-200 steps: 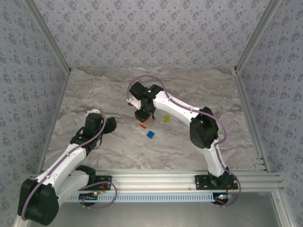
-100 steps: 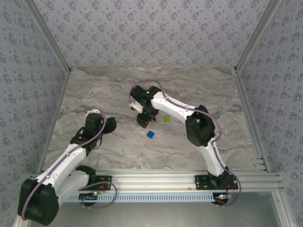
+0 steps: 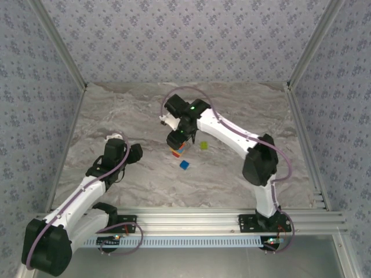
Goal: Assemble a carrot with lego
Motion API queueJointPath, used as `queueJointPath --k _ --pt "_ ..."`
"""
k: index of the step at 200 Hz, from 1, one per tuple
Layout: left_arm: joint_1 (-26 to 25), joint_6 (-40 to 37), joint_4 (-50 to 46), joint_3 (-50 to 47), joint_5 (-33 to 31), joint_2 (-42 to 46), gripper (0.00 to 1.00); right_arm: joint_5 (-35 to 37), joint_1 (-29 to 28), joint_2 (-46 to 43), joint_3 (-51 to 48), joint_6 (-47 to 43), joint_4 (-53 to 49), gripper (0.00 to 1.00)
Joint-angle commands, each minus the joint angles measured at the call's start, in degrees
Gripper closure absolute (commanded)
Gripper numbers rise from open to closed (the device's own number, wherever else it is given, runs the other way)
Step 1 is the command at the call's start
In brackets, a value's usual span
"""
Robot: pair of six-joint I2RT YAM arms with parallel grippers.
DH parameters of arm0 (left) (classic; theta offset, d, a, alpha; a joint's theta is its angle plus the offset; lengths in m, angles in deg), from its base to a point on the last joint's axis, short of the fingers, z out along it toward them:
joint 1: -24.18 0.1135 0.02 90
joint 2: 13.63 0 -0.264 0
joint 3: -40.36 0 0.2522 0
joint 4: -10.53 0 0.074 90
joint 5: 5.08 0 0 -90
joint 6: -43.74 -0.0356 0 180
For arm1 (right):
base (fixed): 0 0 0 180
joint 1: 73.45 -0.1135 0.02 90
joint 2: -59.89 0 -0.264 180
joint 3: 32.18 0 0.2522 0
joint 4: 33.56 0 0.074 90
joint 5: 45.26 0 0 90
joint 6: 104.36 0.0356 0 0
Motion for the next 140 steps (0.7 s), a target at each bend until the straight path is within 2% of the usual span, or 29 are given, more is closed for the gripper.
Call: queueJointPath --k 1,65,102,140 --pt "0.31 -0.8 0.79 -0.3 0.54 0.41 0.21 3.64 0.32 -7.55 -3.93 1.65 0.09 0.32" --pt "0.31 -0.46 0.52 -0.44 0.86 1.14 0.21 4.07 -2.14 -24.36 -31.63 2.85 12.27 0.31" --pt "0.35 -0.28 0.35 -0.36 0.96 0.95 0.21 5.21 -5.85 -24.91 -42.33 3.34 20.7 0.3" --pt "0.3 -0.36 -0.16 -0.01 1.01 0.89 0.21 4.8 -6.54 -21.19 -45.93 2.68 28.62 0.3"
